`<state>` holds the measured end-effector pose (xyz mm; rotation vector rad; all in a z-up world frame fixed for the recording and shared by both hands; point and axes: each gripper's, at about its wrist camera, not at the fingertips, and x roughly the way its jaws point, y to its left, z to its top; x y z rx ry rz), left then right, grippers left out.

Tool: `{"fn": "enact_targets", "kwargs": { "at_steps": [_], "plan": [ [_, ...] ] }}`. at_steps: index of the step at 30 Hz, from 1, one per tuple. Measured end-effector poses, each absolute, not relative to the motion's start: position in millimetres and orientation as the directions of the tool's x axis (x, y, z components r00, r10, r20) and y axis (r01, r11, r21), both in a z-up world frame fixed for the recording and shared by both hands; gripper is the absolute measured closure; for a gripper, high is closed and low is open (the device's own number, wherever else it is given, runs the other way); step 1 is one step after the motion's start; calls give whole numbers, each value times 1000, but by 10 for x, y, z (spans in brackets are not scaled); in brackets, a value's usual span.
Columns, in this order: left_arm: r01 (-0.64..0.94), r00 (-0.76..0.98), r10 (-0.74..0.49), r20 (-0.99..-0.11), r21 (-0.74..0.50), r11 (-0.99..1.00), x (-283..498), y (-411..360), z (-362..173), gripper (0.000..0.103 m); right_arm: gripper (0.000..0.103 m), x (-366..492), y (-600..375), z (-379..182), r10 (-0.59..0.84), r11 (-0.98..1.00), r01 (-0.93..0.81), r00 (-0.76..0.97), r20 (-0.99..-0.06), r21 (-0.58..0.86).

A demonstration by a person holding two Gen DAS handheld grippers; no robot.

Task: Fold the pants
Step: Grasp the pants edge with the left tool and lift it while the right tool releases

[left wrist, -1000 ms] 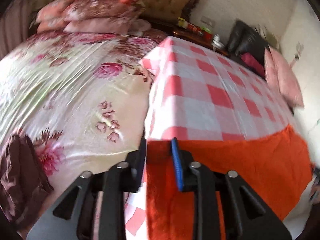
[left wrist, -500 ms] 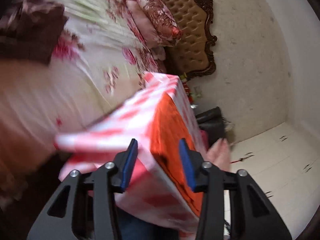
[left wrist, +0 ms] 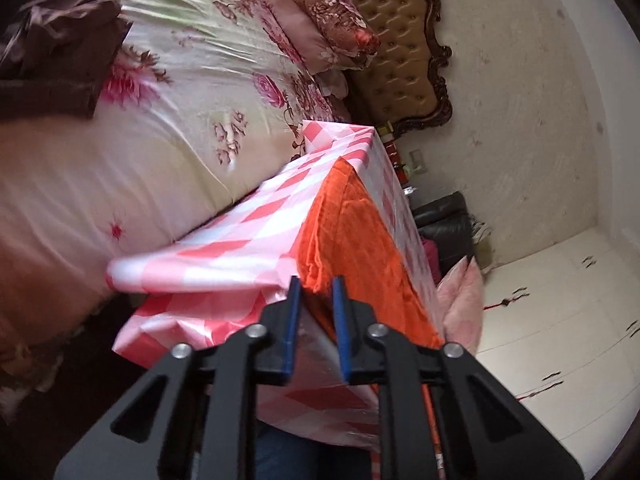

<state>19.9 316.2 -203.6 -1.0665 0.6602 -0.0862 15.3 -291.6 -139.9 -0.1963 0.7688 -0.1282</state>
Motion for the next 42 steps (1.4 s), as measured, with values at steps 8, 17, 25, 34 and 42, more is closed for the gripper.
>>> {"fn": "enact_targets", "kwargs": {
  "at_steps": [8,17,25,34,42],
  "plan": [
    [-227,824,-353,-443,-829,511,289,3322,-1950,93,14,186,-2891,-1462,-161,985,71,703,-692,-157],
    [-255,836,-324,-442,-837,484,295,3546,-1985,93,14,201,-2695,-1478,-117,991,34,714,-690,-133],
    [-266,846,-314,-431,-851,454,296,3656,-2061,93,12,212,-2581,-1473,-111,991,25,714,-691,-134],
    [-208,877,-394,-274,-957,204,226,3726,-2540,78,11,211,-2627,-1484,-97,994,30,717,-691,-109],
    [-159,890,-427,-159,-987,35,180,3694,-2844,55,7,222,-2648,-1490,-101,994,41,718,-689,-104]
  ]
}}
